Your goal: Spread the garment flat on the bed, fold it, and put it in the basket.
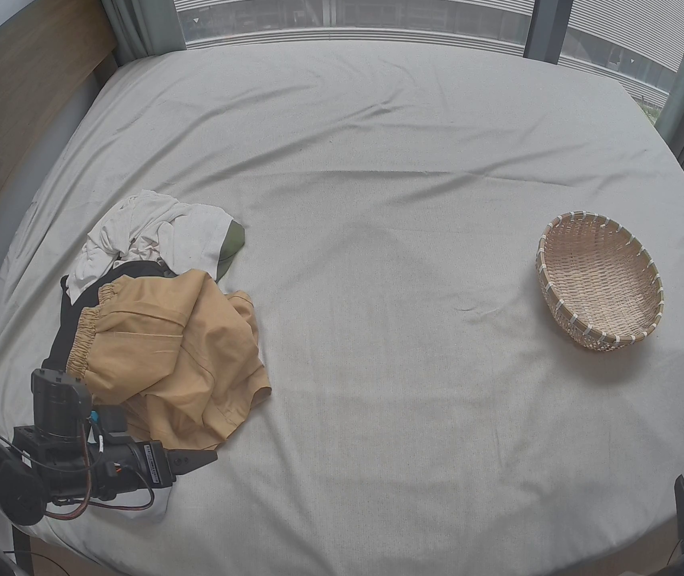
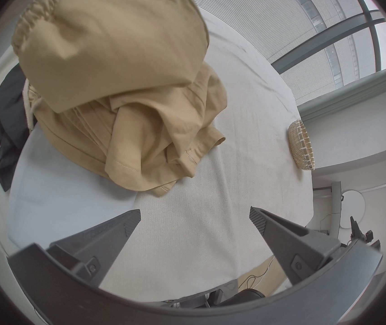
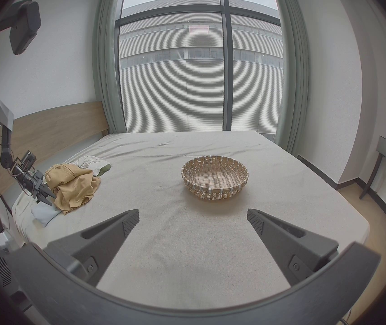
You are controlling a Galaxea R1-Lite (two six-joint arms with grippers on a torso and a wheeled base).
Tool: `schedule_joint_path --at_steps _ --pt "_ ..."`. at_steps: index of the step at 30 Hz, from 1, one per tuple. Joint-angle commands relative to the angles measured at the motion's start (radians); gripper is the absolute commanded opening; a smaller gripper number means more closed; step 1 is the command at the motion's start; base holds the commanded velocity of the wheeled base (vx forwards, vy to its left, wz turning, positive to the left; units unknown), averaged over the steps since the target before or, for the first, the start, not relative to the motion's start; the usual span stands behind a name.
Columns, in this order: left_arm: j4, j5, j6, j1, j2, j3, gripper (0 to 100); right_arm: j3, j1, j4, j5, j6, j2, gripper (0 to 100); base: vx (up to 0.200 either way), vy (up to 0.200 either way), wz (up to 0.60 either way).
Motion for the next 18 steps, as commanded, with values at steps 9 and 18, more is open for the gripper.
schedule_joint_path --at_steps 9,18 --pt "-0.210 0.007 -0.002 0.001 0.234 0.036 100 0.016 0.001 0.000 0.000 0.000 -0.010 100 0.000 0.000 0.00" --pt "-0.390 0.043 -0.012 0.001 0.369 0.044 100 0.016 0.001 -0.002 0.000 0.000 -0.010 100 0.000 0.000 0.00"
